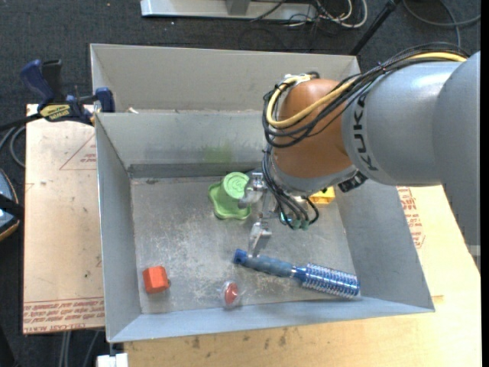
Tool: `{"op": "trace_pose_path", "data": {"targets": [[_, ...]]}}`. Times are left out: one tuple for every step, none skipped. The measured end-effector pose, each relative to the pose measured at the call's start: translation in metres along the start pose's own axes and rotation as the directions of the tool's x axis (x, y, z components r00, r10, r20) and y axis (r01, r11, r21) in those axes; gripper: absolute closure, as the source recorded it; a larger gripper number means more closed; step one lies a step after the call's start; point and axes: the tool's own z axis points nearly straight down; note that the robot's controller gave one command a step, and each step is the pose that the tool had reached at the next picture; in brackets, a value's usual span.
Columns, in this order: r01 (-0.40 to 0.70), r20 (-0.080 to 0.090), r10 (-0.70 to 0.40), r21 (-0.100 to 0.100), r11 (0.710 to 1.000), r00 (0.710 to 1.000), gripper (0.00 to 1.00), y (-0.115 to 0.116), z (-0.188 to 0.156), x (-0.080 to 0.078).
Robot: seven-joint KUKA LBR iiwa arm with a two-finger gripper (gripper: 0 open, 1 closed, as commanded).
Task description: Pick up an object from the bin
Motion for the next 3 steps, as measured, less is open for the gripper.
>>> {"op": "trace_pose_path", "data": {"targets": [[0.29,0.002,-0.29,0.003,0.957,0.957,0.0,-0.046,0.039,0.034],[0.29,0.007,-0.29,0.002,0.957,0.957,1.0,-0.044,0.038,0.032],[0.288,0.017,-0.288,0.004,0.958,0.957,1.0,-0.03,-0.116,0.021]]}}
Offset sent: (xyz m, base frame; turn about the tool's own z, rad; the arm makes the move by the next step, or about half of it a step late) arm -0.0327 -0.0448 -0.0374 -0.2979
